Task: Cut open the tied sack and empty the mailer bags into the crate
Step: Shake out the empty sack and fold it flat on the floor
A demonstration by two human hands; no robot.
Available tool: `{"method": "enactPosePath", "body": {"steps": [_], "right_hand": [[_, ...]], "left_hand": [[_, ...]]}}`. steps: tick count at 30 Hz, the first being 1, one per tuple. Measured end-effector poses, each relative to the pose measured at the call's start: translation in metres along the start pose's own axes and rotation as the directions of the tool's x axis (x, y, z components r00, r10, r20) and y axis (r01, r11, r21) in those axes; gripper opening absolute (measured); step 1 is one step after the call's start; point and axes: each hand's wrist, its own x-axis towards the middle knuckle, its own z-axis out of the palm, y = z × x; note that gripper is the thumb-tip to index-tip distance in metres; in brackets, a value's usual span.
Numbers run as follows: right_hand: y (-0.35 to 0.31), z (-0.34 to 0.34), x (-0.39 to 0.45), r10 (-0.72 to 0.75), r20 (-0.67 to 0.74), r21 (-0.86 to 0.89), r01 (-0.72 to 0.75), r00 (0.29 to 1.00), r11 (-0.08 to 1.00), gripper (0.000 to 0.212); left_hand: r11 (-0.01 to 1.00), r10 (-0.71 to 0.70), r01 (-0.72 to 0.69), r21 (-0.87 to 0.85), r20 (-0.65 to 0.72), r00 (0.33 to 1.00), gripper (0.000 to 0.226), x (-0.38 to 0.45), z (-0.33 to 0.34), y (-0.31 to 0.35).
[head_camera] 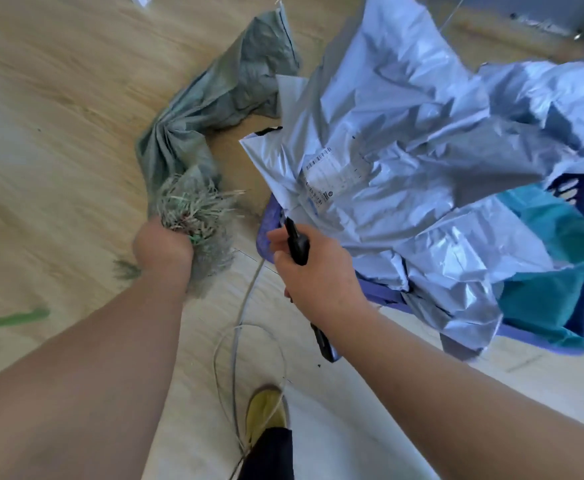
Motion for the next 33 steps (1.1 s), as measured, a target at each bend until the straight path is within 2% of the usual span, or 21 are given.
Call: {"method": "enactPosePath", "body": {"steps": [2,6,10,12,16,18,21,23,25,27,29,30,33], "right_hand": [[-0.016,-0.015,-0.022,0.043,-0.012,0.018,-0.042,0.999,0.999,0.017],[-0.046,-0.04,-0.071,0.116,-0.027,0.05,-0.114,0.993,0.992,0.015],[-0.064,-0.07,-0.121,0.17,-0.015,0.023,-0.17,0.985,0.985,0.014],[-0.071,-0.091,-0.148,0.192,-0.019,-0.018,-0.193,0.981,0.981,0.014],[-0.078,-0.144,-0.202,0.244,-0.028,-0.102,-0.246,0.969,0.964,0.013],[-0.079,-0.173,-0.228,0.274,-0.02,-0.168,-0.274,0.961,0.947,0.014],[-0.078,-0.218,-0.265,0.309,-0.024,-0.341,-0.298,0.951,0.892,0.016],[-0.072,-0.246,-0.287,0.343,-0.055,-0.469,-0.327,0.938,0.821,0.018],[-0.066,-0.276,-0.307,0.383,-0.11,-0.525,-0.381,0.917,0.762,0.02],[-0.061,-0.304,-0.329,0.415,-0.179,-0.466,-0.448,0.892,0.763,0.021],[-0.059,-0.326,-0.352,0.433,-0.246,-0.342,-0.496,0.867,0.798,0.022],[-0.06,-0.335,-0.366,0.44,-0.275,-0.281,-0.509,0.855,0.814,0.022],[-0.064,-0.354,-0.406,0.464,-0.333,-0.169,-0.536,0.821,0.827,0.015]], "left_hand": [[1.0,-0.002,0.002,0.016,0.005,1.0,0.019,-0.036,-0.029,0.0],[0.996,-0.019,0.008,0.092,0.116,0.993,0.018,-0.108,-0.087,-0.003],[0.985,-0.016,-0.033,0.171,0.274,0.962,0.018,-0.173,-0.14,0.007],[0.974,0.014,-0.102,0.205,0.393,0.919,0.018,-0.203,-0.168,0.022],[0.927,0.123,-0.31,0.21,0.612,0.781,0.011,-0.255,-0.222,0.073],[0.879,0.146,-0.412,0.239,0.687,0.712,0.016,-0.28,-0.247,0.103],[0.749,0.204,-0.612,0.253,0.791,0.577,0.013,-0.32,-0.283,0.151],[0.674,0.228,-0.701,0.233,0.837,0.497,0.019,-0.346,-0.302,0.18],[0.587,0.259,-0.786,0.192,0.876,0.407,0.021,-0.372,-0.316,0.207],[0.501,0.281,-0.856,0.131,0.911,0.303,0.015,-0.397,-0.329,0.233],[0.462,0.286,-0.884,0.071,0.931,0.225,0.02,-0.423,-0.339,0.257],[0.479,0.294,-0.877,0.033,0.935,0.196,0.025,-0.438,-0.344,0.268],[0.614,0.375,-0.78,-0.125,0.915,0.148,0.034,-0.487,-0.358,0.292]]}}
